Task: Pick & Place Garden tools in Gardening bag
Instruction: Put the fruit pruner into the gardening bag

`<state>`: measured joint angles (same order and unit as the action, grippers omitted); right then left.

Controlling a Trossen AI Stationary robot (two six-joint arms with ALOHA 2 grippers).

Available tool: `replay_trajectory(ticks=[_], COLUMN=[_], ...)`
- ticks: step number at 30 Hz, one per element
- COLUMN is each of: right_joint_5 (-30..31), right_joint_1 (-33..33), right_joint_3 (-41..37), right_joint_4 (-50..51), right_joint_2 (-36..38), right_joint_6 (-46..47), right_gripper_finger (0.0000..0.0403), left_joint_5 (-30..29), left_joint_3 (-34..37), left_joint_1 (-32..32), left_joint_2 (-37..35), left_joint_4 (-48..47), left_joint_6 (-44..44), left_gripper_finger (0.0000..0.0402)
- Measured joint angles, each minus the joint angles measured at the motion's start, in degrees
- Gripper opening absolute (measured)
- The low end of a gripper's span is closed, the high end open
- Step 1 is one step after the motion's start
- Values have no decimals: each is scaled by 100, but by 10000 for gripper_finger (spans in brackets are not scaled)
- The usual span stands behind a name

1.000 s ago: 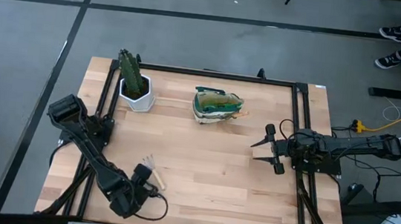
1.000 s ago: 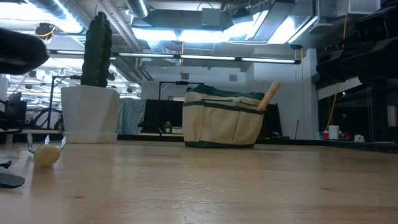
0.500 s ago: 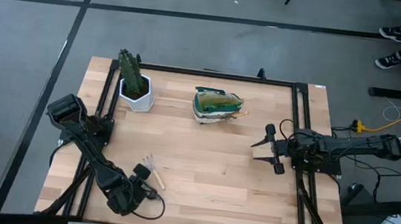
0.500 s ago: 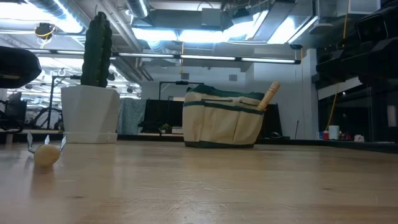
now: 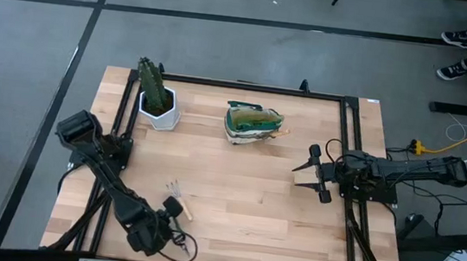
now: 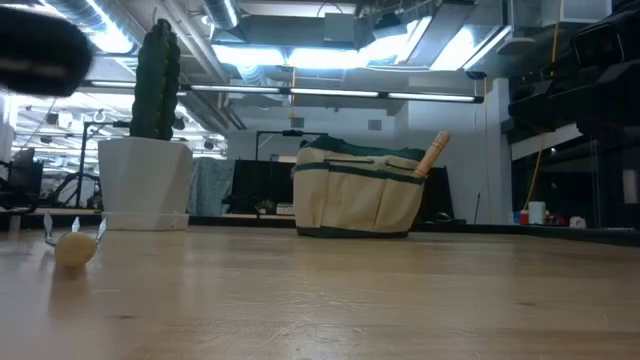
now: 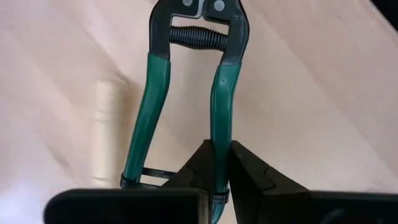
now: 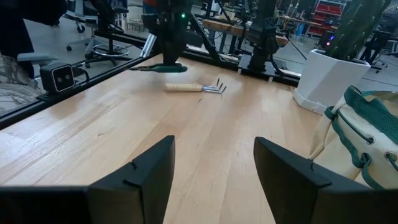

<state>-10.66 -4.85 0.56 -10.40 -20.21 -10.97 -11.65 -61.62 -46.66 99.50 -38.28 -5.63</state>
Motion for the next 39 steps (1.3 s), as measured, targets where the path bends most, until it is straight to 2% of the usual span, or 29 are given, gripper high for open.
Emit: replay_trajectory(ticks=[8, 17, 23, 30, 34, 39], right_joint_5=[2, 0, 2, 2, 2, 0], right_joint_1=[1, 0, -1, 1, 1, -1], right_joint_3=[0, 0, 0, 0, 0, 0], right_joint_4=[1, -1, -1, -1, -1, -1], right_joint_2=[0, 0, 0, 0, 0, -2], right_joint_6=[1, -1, -1, 0, 0, 0], right_gripper_finger=[219, 219, 219, 219, 219, 219], left_joint_5=[-130, -8, 491, 696, 1360, 1486], left_joint_3=[-511, -532, -532, -532, -532, -532], left_joint_1=[830, 2237, 3135, 3642, 3927, 4144], left_joint_2=[-7, -9, -11, -13, 44, 404], left_joint_4=[-85, -41, 81, 249, 503, 440], left_joint_6=[1508, 3049, 3898, 6184, 6444, 6840], left_gripper_finger=[21, 21, 22, 22, 23, 23])
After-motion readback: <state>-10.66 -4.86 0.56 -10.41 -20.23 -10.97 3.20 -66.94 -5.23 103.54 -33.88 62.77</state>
